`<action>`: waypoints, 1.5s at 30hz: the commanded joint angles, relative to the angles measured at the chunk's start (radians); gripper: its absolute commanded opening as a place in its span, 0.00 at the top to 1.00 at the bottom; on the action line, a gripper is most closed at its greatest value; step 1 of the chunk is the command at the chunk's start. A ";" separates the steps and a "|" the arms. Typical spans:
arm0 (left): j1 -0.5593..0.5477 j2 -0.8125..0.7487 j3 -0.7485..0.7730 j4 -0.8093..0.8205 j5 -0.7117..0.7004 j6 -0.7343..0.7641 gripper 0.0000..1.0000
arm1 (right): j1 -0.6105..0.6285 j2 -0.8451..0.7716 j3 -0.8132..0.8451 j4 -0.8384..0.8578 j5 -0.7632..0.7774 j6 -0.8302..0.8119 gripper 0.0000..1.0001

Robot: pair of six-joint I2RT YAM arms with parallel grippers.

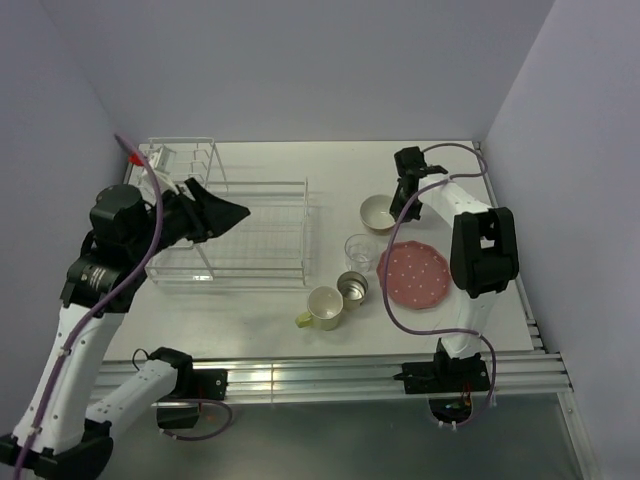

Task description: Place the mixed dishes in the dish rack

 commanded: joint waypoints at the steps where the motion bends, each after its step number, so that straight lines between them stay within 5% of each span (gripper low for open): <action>1: -0.148 0.076 0.101 0.030 -0.121 0.047 0.41 | 0.020 -0.027 0.092 -0.007 0.117 -0.015 1.00; 7: -0.318 0.241 0.196 0.018 -0.280 0.070 0.38 | 0.136 -0.161 0.173 -0.082 0.269 -0.043 1.00; 20: -0.413 0.344 0.205 0.022 -0.415 0.084 0.35 | 0.484 -0.602 0.040 -0.132 0.303 -0.019 1.00; 41: -0.551 0.334 0.041 0.094 -0.502 0.007 0.35 | 0.905 -0.602 0.156 -0.254 0.423 0.089 1.00; 43: -0.553 0.331 0.017 0.101 -0.504 0.005 0.39 | 0.928 -0.602 0.164 -0.257 0.429 0.098 1.00; 45: -0.553 0.317 -0.002 0.116 -0.498 0.008 0.58 | 0.951 -0.605 0.158 -0.258 0.430 0.109 1.00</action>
